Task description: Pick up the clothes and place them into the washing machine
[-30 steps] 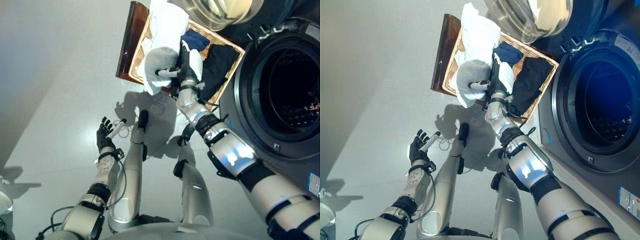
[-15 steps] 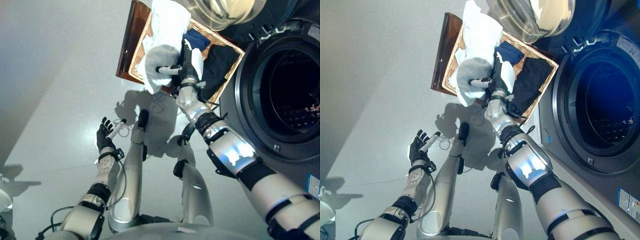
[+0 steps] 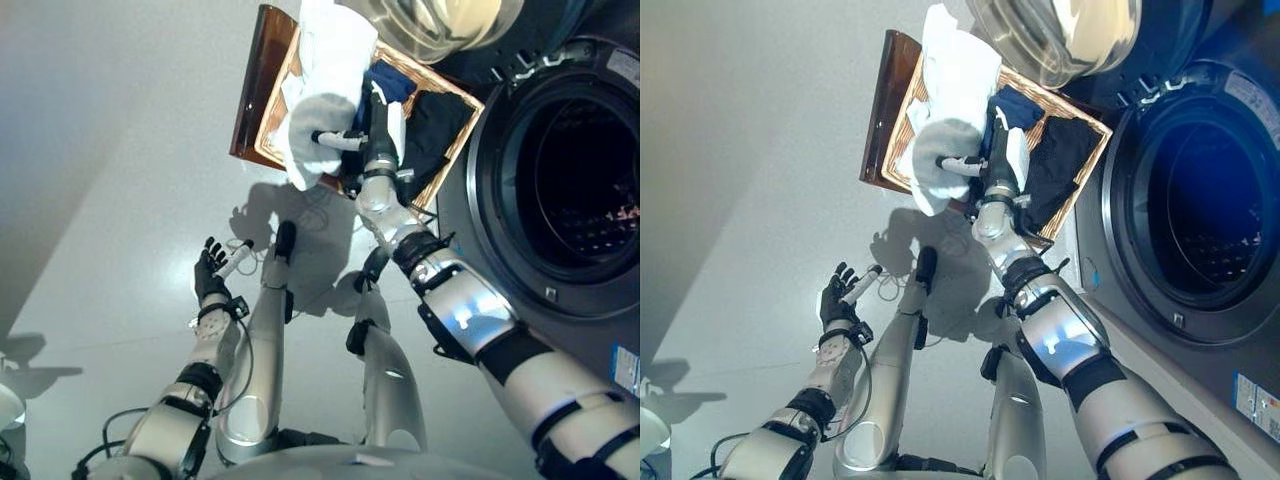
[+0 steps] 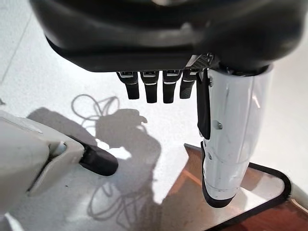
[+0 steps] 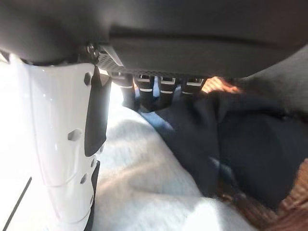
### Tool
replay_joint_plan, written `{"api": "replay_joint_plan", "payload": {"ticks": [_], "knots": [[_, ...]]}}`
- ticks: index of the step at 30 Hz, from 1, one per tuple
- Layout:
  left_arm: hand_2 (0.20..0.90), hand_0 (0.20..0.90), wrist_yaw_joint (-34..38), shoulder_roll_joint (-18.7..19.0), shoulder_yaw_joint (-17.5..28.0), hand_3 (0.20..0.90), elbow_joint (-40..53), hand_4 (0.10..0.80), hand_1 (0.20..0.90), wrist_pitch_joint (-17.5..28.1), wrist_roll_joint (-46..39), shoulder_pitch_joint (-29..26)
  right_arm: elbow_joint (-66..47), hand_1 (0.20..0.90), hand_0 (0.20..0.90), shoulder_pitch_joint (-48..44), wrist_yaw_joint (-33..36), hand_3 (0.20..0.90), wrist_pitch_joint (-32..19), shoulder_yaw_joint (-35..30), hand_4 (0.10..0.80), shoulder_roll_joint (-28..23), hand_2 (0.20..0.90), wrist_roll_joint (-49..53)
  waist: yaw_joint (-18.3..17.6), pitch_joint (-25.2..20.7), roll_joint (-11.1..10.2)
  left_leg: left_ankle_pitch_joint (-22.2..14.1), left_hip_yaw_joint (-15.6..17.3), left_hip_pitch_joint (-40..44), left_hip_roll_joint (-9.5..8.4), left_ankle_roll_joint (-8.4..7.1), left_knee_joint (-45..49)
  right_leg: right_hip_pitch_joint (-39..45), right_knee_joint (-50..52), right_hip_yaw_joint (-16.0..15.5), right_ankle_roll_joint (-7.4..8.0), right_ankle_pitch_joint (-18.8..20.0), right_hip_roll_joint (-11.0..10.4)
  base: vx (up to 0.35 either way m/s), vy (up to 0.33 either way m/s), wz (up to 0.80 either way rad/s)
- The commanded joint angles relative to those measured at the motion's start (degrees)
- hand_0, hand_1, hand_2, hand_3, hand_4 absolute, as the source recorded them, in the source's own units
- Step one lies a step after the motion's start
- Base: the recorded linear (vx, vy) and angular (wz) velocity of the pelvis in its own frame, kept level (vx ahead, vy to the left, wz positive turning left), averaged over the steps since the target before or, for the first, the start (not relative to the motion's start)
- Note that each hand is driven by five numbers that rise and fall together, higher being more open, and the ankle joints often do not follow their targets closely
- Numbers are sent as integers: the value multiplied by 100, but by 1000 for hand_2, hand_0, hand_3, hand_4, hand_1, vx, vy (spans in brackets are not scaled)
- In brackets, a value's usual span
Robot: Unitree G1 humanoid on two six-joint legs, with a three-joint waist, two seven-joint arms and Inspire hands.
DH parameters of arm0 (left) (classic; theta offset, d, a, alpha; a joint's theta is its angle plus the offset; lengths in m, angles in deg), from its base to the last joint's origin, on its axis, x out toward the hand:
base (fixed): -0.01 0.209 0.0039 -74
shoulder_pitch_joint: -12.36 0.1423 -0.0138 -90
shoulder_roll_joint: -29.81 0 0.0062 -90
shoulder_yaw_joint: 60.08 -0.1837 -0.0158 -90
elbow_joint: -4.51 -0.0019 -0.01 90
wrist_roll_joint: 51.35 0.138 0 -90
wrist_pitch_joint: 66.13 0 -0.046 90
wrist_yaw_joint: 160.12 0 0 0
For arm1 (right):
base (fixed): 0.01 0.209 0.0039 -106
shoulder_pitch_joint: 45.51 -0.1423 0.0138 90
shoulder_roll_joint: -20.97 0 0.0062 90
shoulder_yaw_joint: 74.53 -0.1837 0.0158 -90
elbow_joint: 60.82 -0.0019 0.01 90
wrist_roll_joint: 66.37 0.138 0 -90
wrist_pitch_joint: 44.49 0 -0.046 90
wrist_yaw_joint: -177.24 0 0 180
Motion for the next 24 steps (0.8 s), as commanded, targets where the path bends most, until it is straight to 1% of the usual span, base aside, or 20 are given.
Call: {"api": "replay_joint_plan", "payload": {"ticks": [1,2,3,4,5,6,9,10,12,13,15,17,18,19,20,21,24], "knots": [[900,900,224,105,75,900,-302,800,900,67,333,168,-726,900,900,19,232,900,-236,-38,800,-68,900,-991,6,-242,-117,628,-155,841,-27,-441,-1683,1013,211,24,471,-326,-82,37,-30,-6],[900,900,226,124,187,900,-412,800,900,64,461,221,-913,900,900,234,278,900,-87,43,800,-330,900,-1555,-34,-296,-193,603,-144,939,1,-438,-1683,1087,213,27,475,-333,-74,37,-30,-2],[900,900,226,124,187,900,-412,800,900,64,462,219,-915,900,900,234,277,900,-86,42,800,-332,900,-1556,-42,-305,-191,616,-153,921,-2,-435,-1683,1076,210,19,476,-325,-76,40,-34,-9],[900,900,207,153,315,900,-447,800,900,80,630,316,-1202,900,900,384,314,900,130,237,800,-820,900,-2439,-71,-343,-265,579,-123,1031,31,-439,-1683,1150,232,42,485,-351,-60,13,-13,-7],[900,900,208,152,314,900,-447,800,900,80,631,314,-1206,900,900,385,313,900,133,235,800,-823,900,-2440,-78,-352,-263,594,-130,1013,27,-436,-1683,1137,230,35,486,-342,-62,25,-26,-10],[900,900,171,163,354,900,-497,800,900,88,738,339,-1248,900,900,410,330,900,209,344,800,-1073,900,-2892,-86,-375,-305,584,-126,1059,46,-435,-1683,1169,232,47,490,-355,-53,23,-25,-6],[900,900,13,197,415,900,-727,800,900,125,865,384,-1129,900,900,270,337,900,421,684,800,-1570,900,-3802,-66,-456,-395,569,-144,1172,81,-436,-1683,1263,245,42,491,-395,-34,24,-39,-9],[900,900,-41,218,405,900,-793,800,900,133,899,435,-1048,900,900,58,338,900,638,973,800,-1800,900,-4361,-43,-513,-469,531,-152,1270,93,-437,-1683,1331,264,40,491,-430,-25,8,-32,-4],[900,900,-77,218,417,900,-780,800,900,127,904,460,-1112,900,900,22,281,900,698,1060,800,-1889,900,-4561,-63,-552,-494,544,-162,1273,92,-429,-1683,1333,275,42,494,-420,-25,0,0,0],[900,900,-129,231,431,900,-873,800,900,110,914,479,-1058,900,900,-97,229,900,809,1274,800,-1997,900,-4936,-69,-595,-559,524,-155,1346,105,-427,-1683,1368,302,53,494,-434,-16,17,-16,4],[900,900,-155,239,436,900,-886,800,900,104,911,483,-1024,900,900,-163,224,900,871,1382,800,-2020,900,-5096,-67,-609,-582,512,-153,1388,113,-425,-1683,1395,318,59,492,-444,-12,12,-12,-5],[900,900,-216,273,448,900,-948,800,900,79,939,495,-974,900,900,-359,79,900,944,1724,800,-2058,900,-5513,-41,-658,-633,498,-146,1450,113,-425,-1683,1457,325,73,489,-469,-1,22,-25,-4],[900,900,-236,295,443,900,-963,800,900,75,927,490,-977,900,900,-502,-66,900,952,1940,800,-2027,900,-5723,-24,-683,-676,487,-155,1491,116,-422,-1683,1495,325,71,485,-474,-1,14,-24,-4],[900,900,-237,294,448,900,-963,800,900,76,927,489,-973,900,900,-508,-66,900,952,1944,800,-2021,900,-5724,-28,-679,-675,486,-155,1495,116,-422,-1683,1499,324,71,485,-475,-1,1,-15,-6],[900,900,-271,334,467,900,-1073,800,900,67,905,489,-833,900,900,-732,-216,900,943,2260,800,-1906,900,-5946,3,-706,-711,476,-149,1524,113,-417,-1683,1525,326,77,483,-481,3,0,0,0],[900,900,-273,333,475,900,-1077,800,900,69,904,486,-822,900,900,-742,-214,900,942,2268,800,-1896,900,-5946,-2,-703,-710,475,-147,1527,114,-417,-1683,1527,326,79,483,-482,3,0,0,0],[900,900,-303,356,460,900,-1099,800,900,72,854,474,-698,900,900,-1027,-345,900,956,2566,800,-1711,900,-6168,47,-725,-768,480,-168,1537,107,-406,-1683,1550,324,85,479,-481,0,0,0,0]]}}
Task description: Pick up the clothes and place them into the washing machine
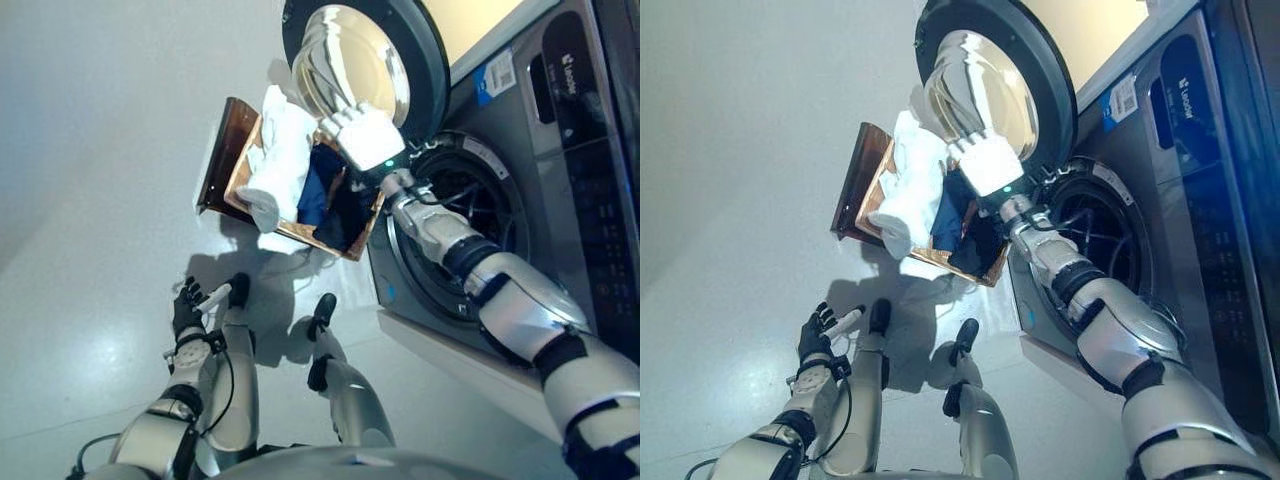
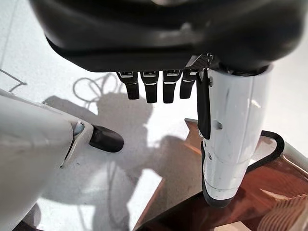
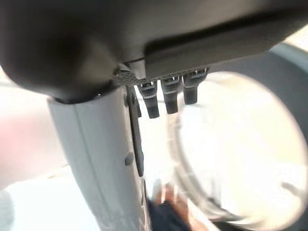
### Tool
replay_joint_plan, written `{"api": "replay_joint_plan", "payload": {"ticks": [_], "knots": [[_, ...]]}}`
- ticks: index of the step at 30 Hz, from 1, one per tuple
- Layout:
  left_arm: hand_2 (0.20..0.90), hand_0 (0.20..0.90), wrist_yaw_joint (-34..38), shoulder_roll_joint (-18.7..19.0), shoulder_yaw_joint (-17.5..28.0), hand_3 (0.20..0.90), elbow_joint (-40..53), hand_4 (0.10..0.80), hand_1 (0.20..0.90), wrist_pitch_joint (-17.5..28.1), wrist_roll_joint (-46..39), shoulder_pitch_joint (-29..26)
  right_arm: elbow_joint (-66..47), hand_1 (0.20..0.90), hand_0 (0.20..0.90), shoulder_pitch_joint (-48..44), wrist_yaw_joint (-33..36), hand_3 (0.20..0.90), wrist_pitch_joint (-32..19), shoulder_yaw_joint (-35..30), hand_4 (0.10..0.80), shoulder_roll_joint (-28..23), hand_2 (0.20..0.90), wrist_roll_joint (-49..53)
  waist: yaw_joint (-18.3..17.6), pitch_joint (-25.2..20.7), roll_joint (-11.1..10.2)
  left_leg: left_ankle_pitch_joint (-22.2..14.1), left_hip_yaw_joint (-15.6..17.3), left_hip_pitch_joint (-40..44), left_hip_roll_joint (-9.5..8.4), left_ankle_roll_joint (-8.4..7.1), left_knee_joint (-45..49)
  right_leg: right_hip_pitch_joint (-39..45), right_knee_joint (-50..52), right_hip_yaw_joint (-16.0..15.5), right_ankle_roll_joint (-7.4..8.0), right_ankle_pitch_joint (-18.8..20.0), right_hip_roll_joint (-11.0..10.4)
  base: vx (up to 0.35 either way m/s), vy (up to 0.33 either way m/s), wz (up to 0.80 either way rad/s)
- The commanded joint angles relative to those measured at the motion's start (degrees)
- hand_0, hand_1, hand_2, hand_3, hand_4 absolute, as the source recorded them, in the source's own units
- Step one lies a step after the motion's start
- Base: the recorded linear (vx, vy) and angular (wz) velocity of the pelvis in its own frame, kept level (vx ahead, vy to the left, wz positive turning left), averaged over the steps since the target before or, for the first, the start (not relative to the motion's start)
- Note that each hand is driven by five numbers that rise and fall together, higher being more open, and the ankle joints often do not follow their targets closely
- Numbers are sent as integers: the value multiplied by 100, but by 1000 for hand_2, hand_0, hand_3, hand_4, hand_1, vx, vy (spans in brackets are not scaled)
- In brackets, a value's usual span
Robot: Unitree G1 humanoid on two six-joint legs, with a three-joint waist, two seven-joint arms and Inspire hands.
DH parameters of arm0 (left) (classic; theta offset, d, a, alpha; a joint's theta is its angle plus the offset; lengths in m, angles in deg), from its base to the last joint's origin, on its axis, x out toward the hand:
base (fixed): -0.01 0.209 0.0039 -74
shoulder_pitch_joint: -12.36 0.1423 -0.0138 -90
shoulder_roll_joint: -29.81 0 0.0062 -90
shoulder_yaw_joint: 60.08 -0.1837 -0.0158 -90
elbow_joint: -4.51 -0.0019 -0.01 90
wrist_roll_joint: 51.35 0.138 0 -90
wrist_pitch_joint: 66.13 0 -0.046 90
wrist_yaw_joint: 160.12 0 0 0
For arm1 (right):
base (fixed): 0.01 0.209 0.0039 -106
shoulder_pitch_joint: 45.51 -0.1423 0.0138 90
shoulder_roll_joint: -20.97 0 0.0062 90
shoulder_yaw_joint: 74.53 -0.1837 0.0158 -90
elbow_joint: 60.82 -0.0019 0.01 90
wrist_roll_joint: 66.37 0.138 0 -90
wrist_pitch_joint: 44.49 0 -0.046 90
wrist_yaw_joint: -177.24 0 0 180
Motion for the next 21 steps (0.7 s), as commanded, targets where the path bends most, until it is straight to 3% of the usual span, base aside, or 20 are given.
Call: {"api": "replay_joint_plan", "payload": {"ticks": [1,9,21], "knots": [[900,900,8,93,-94,900,-180,800,900,150,39,35,206,900,900,-1007,26,900,127,-43,800,104,900,-255,278,-93,214,700,-356,573,43,-407,-1696,686,310,-81,351,-455,-22,0,0,0],[900,900,11,81,-143,900,-242,800,900,167,-127,-27,683,900,900,-1343,-120,900,162,153,800,869,900,-361,398,-17,135,733,-466,470,1,-408,-1696,677,276,-146,330,-426,-1,-5,-6,11],[900,900,14,56,-365,900,60,800,900,284,-292,-12,1204,900,900,-1612,-151,900,295,240,800,1124,900,-351,620,229,139,824,-688,181,-83,-437,-1696,625,195,-326,343,-371,-16,3,-6,7]]}}
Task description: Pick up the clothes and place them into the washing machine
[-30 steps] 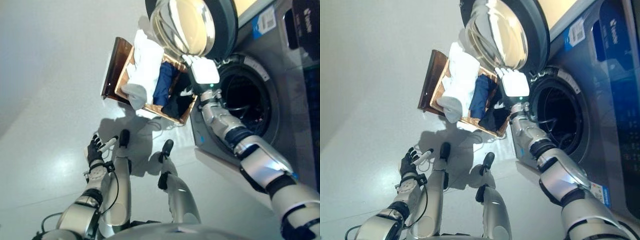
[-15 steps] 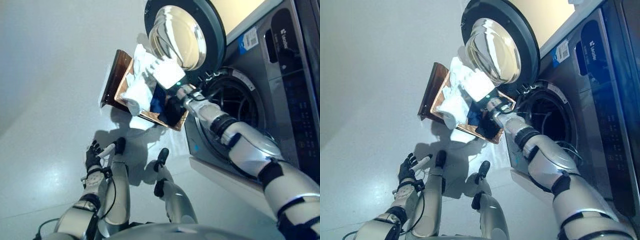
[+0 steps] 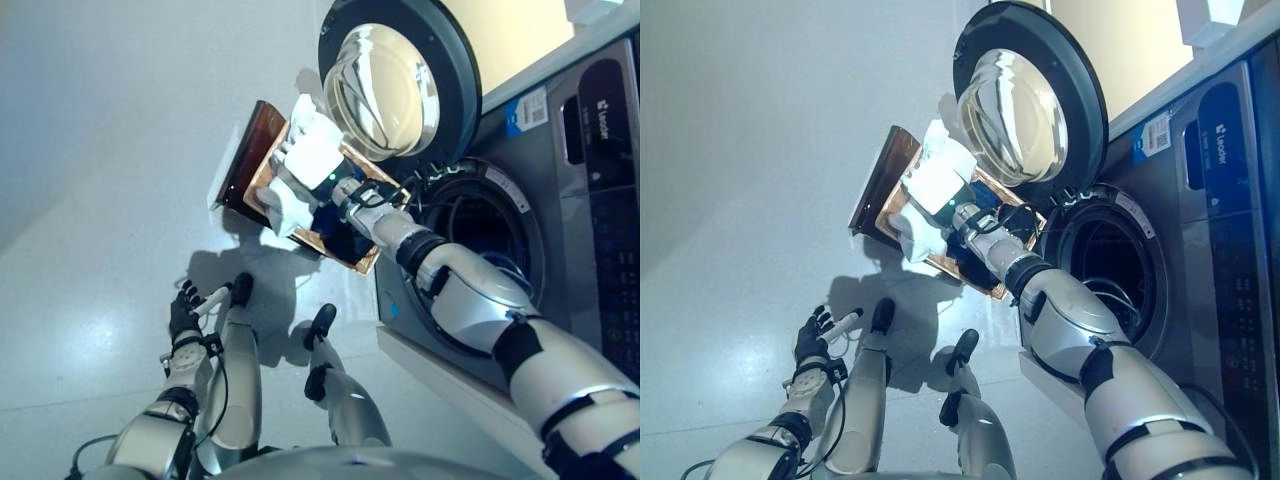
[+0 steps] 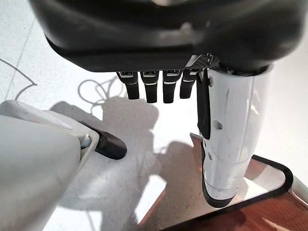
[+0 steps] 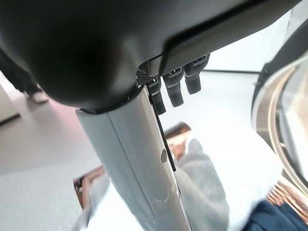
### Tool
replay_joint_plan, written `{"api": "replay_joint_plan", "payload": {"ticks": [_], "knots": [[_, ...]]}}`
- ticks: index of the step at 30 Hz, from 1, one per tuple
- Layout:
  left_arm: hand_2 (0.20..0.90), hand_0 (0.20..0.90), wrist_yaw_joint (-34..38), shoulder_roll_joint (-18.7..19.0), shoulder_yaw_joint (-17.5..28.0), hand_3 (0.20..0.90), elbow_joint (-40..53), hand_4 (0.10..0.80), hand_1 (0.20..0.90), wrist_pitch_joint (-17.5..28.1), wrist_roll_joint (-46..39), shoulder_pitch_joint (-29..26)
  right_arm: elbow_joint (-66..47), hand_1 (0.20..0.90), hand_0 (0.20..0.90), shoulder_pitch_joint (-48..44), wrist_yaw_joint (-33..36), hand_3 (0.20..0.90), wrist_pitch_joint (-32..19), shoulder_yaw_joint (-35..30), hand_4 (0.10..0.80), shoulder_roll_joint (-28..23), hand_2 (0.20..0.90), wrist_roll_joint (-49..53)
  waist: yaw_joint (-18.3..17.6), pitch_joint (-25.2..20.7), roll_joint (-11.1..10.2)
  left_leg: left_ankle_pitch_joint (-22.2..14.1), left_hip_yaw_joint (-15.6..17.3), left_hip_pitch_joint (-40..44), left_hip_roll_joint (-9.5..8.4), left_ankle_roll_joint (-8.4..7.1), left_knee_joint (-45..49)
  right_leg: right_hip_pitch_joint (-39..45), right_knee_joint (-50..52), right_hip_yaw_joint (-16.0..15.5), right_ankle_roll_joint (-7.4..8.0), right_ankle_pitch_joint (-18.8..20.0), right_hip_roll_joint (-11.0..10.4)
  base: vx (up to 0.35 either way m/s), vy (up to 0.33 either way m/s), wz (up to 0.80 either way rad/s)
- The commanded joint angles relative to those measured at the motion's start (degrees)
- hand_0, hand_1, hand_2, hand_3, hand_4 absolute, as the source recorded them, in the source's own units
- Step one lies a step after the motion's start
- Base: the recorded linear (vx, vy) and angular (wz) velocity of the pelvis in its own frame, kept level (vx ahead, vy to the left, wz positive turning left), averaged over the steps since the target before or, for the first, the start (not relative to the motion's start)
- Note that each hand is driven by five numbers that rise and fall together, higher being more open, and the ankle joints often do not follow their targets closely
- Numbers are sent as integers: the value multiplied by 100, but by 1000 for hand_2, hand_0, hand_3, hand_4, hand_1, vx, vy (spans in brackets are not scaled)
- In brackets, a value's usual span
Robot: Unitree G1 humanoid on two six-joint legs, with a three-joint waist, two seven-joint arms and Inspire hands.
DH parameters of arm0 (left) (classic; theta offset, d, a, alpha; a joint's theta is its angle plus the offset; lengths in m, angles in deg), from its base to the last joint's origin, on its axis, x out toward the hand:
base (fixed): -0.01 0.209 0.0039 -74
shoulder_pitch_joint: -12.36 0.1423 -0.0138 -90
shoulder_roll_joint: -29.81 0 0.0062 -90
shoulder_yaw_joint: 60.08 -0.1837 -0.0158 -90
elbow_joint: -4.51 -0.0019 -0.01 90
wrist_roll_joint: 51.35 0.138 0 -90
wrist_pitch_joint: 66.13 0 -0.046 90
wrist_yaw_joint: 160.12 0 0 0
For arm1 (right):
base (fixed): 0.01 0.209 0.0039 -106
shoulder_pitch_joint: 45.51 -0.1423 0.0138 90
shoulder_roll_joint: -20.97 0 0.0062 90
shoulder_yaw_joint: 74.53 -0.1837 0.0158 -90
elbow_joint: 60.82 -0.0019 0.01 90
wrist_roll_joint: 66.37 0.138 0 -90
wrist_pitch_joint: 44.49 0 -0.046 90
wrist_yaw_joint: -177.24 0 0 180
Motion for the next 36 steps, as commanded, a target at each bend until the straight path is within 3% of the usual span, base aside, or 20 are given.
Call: {"api": "replay_joint_plan", "payload": {"ticks": [1,25,36], "knots": [[900,900,65,-20,-288,900,114,800,900,271,-135,-70,70,900,900,-1123,271,900,267,-286,800,-96,900,59,301,415,209,845,-421,515,-103,-377,-1744,691,214,-151,417,-22,-60,0,0,0],[900,900,100,-73,-543,900,934,800,900,471,-456,-157,461,900,900,-1290,344,900,461,-273,800,-606,900,36,403,986,578,1041,-644,-17,-234,-430,-1744,383,237,-374,425,-7,-74,-12,0,7],[900,900,49,-64,-678,900,1250,800,900,515,-581,-82,659,900,900,-1463,431,900,538,-322,800,-876,900,197,395,1003,697,1075,-697,-280,-247,-448,-1744,127,253,-455,422,-5,-57,-9,0,5]]}}
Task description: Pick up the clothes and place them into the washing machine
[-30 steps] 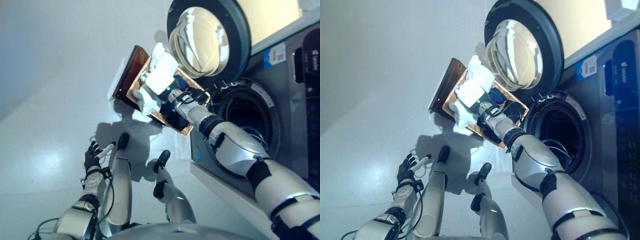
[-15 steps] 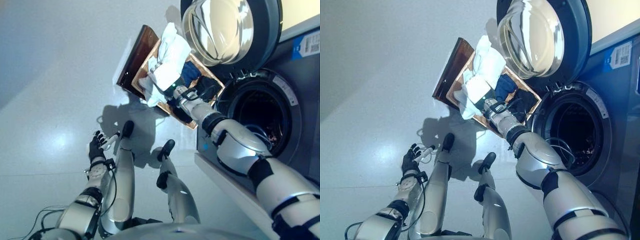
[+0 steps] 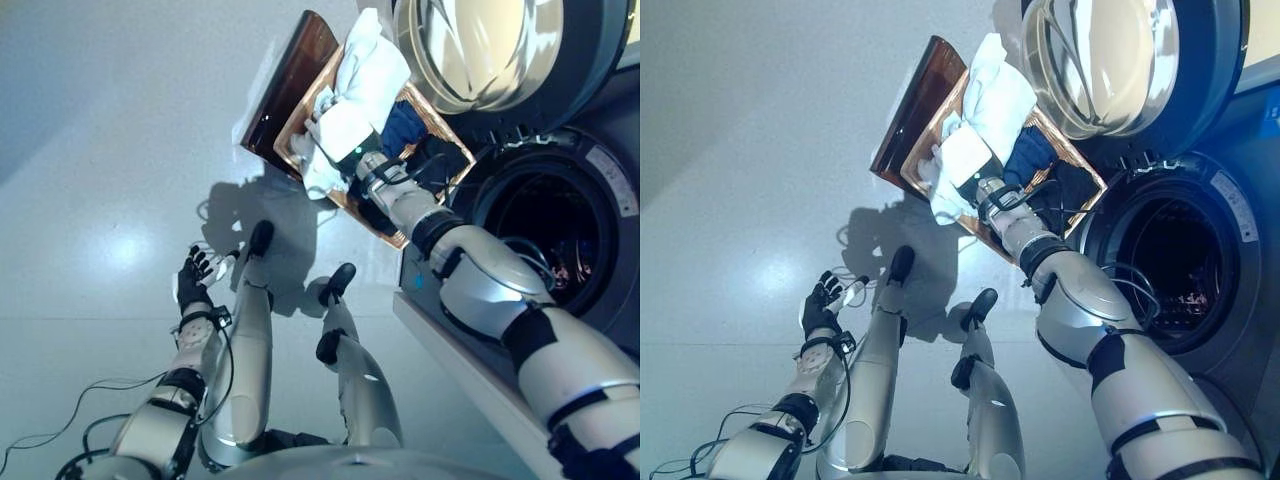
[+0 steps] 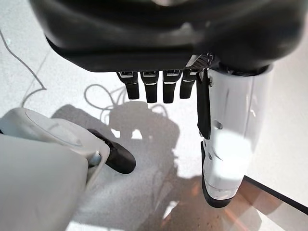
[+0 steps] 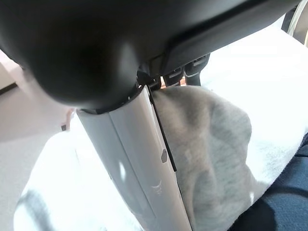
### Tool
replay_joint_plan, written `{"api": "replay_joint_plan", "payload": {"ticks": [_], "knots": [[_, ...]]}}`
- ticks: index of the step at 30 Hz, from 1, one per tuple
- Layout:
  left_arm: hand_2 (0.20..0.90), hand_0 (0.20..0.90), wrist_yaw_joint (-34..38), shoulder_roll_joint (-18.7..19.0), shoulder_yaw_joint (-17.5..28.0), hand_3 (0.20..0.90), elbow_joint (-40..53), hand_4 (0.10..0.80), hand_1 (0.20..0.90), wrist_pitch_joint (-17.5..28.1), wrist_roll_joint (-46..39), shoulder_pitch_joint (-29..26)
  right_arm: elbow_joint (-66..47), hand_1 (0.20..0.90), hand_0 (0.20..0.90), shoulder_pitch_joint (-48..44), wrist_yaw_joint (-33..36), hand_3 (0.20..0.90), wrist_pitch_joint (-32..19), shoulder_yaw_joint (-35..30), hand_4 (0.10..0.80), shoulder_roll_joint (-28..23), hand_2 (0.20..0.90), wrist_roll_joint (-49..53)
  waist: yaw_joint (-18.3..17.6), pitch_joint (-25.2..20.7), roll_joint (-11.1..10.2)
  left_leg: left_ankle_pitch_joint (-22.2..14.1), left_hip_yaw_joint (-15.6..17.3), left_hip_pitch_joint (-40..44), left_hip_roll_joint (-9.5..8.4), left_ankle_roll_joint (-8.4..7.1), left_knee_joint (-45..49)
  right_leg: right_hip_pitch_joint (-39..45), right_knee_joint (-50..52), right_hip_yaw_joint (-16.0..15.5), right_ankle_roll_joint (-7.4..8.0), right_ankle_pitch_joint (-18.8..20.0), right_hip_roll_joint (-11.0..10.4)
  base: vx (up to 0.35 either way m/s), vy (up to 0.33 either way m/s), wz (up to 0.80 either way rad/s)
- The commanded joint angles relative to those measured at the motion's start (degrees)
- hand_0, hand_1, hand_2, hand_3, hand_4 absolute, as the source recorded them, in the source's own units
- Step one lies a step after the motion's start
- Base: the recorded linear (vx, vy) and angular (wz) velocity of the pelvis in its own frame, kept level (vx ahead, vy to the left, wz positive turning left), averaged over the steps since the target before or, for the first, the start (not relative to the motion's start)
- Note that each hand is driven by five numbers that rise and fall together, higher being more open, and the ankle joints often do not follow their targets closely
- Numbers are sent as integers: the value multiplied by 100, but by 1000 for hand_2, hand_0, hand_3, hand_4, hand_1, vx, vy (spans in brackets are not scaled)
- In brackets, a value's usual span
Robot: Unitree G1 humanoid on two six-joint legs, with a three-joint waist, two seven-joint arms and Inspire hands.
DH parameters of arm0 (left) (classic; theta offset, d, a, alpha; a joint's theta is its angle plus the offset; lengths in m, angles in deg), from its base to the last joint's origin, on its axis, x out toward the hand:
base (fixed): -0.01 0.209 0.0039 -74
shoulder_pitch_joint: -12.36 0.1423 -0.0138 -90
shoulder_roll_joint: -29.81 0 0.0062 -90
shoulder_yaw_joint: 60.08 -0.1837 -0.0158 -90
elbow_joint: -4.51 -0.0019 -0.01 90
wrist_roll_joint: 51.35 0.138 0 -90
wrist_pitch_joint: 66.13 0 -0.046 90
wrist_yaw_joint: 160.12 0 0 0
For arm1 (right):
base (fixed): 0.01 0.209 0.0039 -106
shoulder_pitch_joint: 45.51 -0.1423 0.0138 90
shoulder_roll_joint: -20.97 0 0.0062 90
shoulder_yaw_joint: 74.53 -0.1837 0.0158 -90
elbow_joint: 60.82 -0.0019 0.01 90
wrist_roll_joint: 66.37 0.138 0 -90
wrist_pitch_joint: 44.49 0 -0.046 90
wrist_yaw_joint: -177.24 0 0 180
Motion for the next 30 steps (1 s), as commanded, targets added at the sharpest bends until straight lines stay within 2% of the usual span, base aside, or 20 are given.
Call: {"api": "replay_joint_plan", "payload": {"ticks": [1,10,11,12,13,30], "knots": [[900,900,45,-52,-282,900,362,800,900,272,-143,203,122,900,900,-970,297,900,296,-223,800,-568,900,180,134,128,443,856,-263,471,-219,-434,-1681,658,250,-143,409,-40,-88,-10,4,-4],[900,900,1,-41,-385,900,657,800,900,298,-229,299,194,900,900,-1257,313,900,340,-159,800,-742,900,298,152,128,559,906,-316,288,-265,-446,-1681,512,263,-198,415,-34,-99,0,0,2],[900,900,-8,-41,-387,900,679,800,900,302,-254,320,213,447,447,-1279,316,447,347,-146,476,-762,447,317,149,128,566,907,-319,271,-272,-442,-1681,494,265,-202,414,-36,-100,0,0,0],[900,900,-8,-41,-387,900,679,800,900,302,-255,319,213,277,277,-1280,316,277,347,-146,355,-763,277,317,149,128,567,907,-319,271,-272,-442,-1681,494,265,-202,415,-36,-100,-3,4,5],[900,900,-13,-38,-396,900,686,800,900,291,-253,316,213,200,200,-1286,314,200,355,-146,300,-772,200,317,151,128,568,907,-320,262,-273,-442,-1681,486,266,-213,416,-39,-103,-3,0,6],[900,900,-2,0,-388,900,611,800,900,279,-205,293,213,200,200,-1313,339,200,378,-68,300,-850,200,199,123,128,598,888,-278,339,-282,-433,-1681,491,304,-176,393,-65,-97,0,0,0]]}}
